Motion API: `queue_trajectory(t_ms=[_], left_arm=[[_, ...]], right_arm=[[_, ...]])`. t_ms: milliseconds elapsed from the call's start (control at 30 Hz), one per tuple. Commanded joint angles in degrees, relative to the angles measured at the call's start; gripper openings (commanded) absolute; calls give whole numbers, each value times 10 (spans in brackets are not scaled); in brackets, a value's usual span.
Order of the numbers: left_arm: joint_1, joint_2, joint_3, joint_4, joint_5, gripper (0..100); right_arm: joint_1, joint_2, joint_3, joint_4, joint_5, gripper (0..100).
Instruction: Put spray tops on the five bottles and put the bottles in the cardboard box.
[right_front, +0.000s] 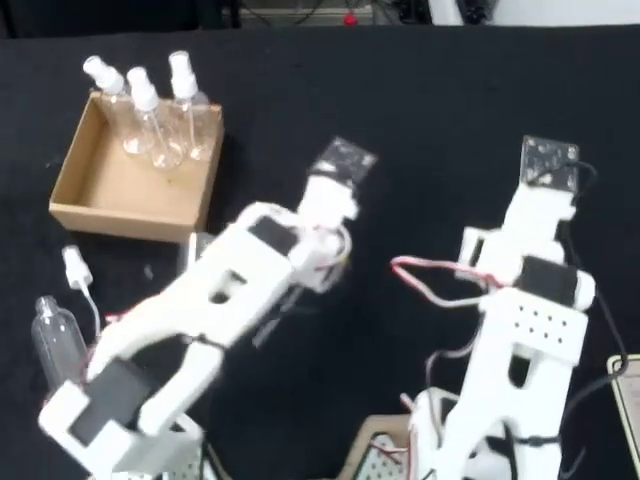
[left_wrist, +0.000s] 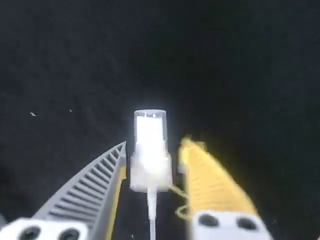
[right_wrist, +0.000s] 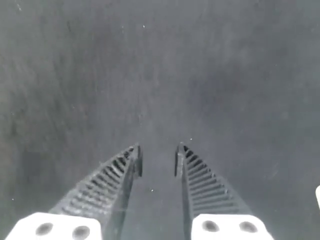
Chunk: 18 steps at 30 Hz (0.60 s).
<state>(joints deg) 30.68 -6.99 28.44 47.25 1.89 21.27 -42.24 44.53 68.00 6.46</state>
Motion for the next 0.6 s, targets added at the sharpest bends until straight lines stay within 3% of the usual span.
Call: queue_trajectory(t_ms=[0, 167, 333, 467, 567], left_arm=[[2, 24, -23, -9, 22, 251], [7, 7, -30, 7, 18, 245], [-33, -58, -106, 145, -4, 272], [-120, -123, -179, 291, -91, 304], [-198, -161, -189, 353, -130, 304]], right_arm=[[11, 9, -33, 2, 4, 119], [7, 10, -33, -9, 1, 119], [-17, 10, -33, -9, -2, 119], [-98, 10, -34, 5, -5, 119], [-203, 11, -33, 7, -83, 121]])
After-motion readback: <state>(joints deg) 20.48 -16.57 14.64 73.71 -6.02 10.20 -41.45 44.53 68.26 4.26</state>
